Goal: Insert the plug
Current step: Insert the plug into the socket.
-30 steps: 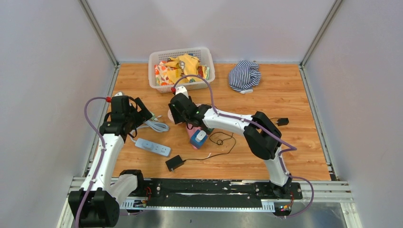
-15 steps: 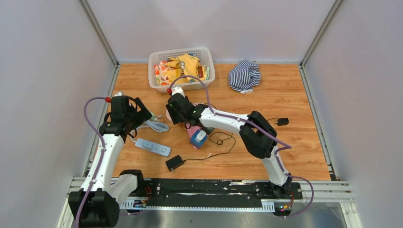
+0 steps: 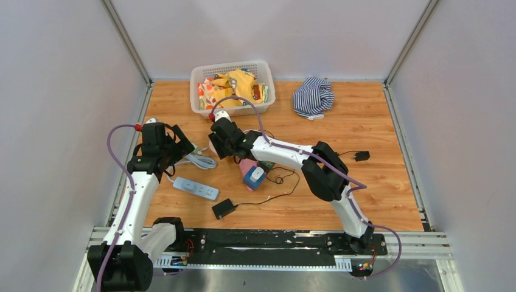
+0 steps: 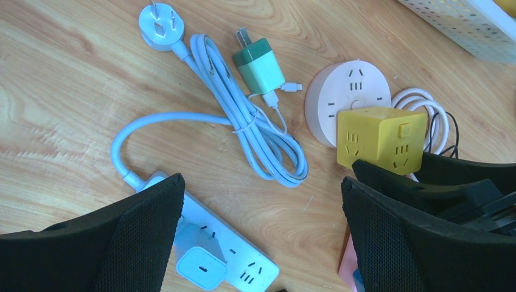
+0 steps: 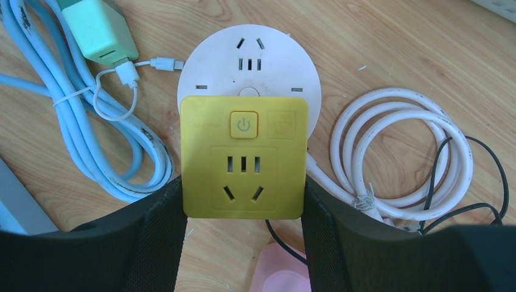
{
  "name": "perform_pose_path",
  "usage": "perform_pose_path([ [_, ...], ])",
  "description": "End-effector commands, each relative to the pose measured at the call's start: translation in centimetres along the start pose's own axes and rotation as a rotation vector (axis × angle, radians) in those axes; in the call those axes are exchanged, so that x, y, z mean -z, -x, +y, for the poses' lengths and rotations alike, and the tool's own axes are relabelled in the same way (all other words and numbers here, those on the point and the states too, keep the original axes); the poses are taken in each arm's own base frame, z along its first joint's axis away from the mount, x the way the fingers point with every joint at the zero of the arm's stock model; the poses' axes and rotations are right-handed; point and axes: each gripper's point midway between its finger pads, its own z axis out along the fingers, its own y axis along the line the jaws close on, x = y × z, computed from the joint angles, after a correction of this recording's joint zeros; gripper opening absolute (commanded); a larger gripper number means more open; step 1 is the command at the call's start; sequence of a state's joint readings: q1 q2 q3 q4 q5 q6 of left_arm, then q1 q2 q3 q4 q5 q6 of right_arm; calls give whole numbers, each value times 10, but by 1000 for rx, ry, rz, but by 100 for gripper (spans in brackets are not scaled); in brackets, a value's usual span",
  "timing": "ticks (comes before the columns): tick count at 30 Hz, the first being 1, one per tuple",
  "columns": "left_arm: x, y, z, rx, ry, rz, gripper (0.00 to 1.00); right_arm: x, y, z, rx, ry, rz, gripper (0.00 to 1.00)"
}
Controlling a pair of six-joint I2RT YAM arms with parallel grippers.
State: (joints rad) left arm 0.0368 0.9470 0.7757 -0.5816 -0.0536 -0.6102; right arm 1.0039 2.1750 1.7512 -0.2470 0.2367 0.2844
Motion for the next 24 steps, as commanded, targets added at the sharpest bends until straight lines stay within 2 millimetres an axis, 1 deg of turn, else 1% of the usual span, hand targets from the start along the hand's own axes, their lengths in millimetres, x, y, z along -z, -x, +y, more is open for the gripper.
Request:
perform_pose_path([
  [1, 1, 3, 5, 5, 22, -16, 100, -18, -149, -11, 129, -16, 446, 0],
  [4, 1, 2, 6, 6, 24, -17, 100, -20, -151, -10, 126, -14, 458, 0],
  [8, 1, 0, 4, 5, 13, -8, 100, -17, -141, -12, 128, -28, 437, 0],
  [12, 0, -1, -7, -4, -43, 13, 98, -4, -120, -11, 144, -2, 395, 0],
  [14, -1, -3, -10, -15, -59, 27, 98, 3, -114, -12, 161, 7, 382, 0],
  [19, -3, -8, -13, -29, -83, 48, 98, 15, -105, -14, 238, 66, 373, 0],
  [24, -3, -9, -16, -36, -98, 60, 98, 29, -94, -22, 334, 94, 363, 0],
])
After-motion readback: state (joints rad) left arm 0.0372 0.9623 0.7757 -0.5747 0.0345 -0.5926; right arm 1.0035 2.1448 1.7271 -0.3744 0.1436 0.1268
